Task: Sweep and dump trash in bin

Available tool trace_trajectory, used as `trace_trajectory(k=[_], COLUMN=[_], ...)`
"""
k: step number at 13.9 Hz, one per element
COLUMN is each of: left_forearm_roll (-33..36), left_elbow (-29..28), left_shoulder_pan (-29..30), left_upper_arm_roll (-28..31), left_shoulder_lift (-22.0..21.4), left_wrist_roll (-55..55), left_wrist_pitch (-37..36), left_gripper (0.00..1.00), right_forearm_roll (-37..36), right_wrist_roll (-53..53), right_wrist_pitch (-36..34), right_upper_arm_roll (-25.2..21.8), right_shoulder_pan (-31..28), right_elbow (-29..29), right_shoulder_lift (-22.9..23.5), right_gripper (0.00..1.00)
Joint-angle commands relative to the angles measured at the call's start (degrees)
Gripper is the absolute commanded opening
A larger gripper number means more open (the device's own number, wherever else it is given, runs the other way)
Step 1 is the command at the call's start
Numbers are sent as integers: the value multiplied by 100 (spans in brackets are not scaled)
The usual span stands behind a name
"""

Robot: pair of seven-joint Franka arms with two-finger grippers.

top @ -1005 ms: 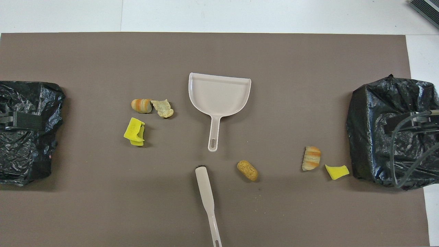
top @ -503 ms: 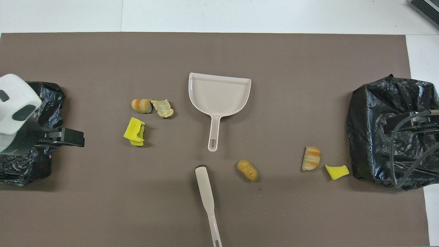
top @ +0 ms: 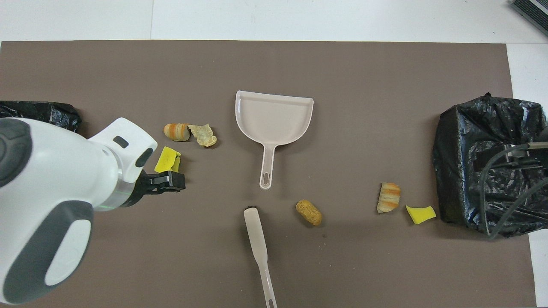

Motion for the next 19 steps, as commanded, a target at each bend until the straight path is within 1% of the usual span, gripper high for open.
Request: trace_trajectory(k=[1, 4, 6, 7, 8, 9, 10, 12, 14, 16, 19], left_forearm_roll=[-68, -68, -68, -68, -68, -77, -77, -121, -269, -445, -464], left_elbow=[-603, -1034, -1420, -1587, -1728, -1851, -1914, -2019, -2168, -2178, -2353], left_shoulder_pan=[-588, -1177, -1598, -1844, -2020, -2109, -2241, -2522, -2821, -2979, -3226], left_upper_arm_roll=[99, 99, 99, 108, 108, 99, 99, 99, 99, 99, 99], left_shoulder_lift=[-183, 27, 132, 298, 396, 405, 414, 528, 476, 485, 432], left_wrist_roll=[-728, -1643, -2030, -2171, -2364, -2540, -2637, -2682, -2796, -3006, -3069], left_wrist_pitch=[547, 1258, 1620, 1804, 2041, 2243, 2358, 2386, 2517, 2675, 2676], left_gripper=[100, 100, 100, 100, 100, 100, 100, 100, 100, 100, 100], right_forearm_roll=[132, 132, 297, 421, 431, 431, 422, 431, 439, 483, 659], right_wrist_roll=[7, -10, 42, 59, 68, 68, 68, 68, 77, 252, 814], right_wrist_pitch=[358, 674, 693, 710, 711, 711, 719, 851, 982, 1176, 1255], right_upper_arm_roll=[9, 9, 18, 18, 27, 27, 27, 88, 97, 97, 106], right_shoulder_pan=[103, 340, 490, 560, 578, 648, 701, 745, 903, 1087, 1307], right_elbow=[-503, -574, -504, -495, -469, -364, -311, -310, -310, -275, 259], right_shoulder_lift=[-239, -90, 112, 209, 288, 402, 534, 614, 789, 982, 1474], right_gripper=[100, 100, 100, 100, 100, 100, 100, 100, 100, 100, 100])
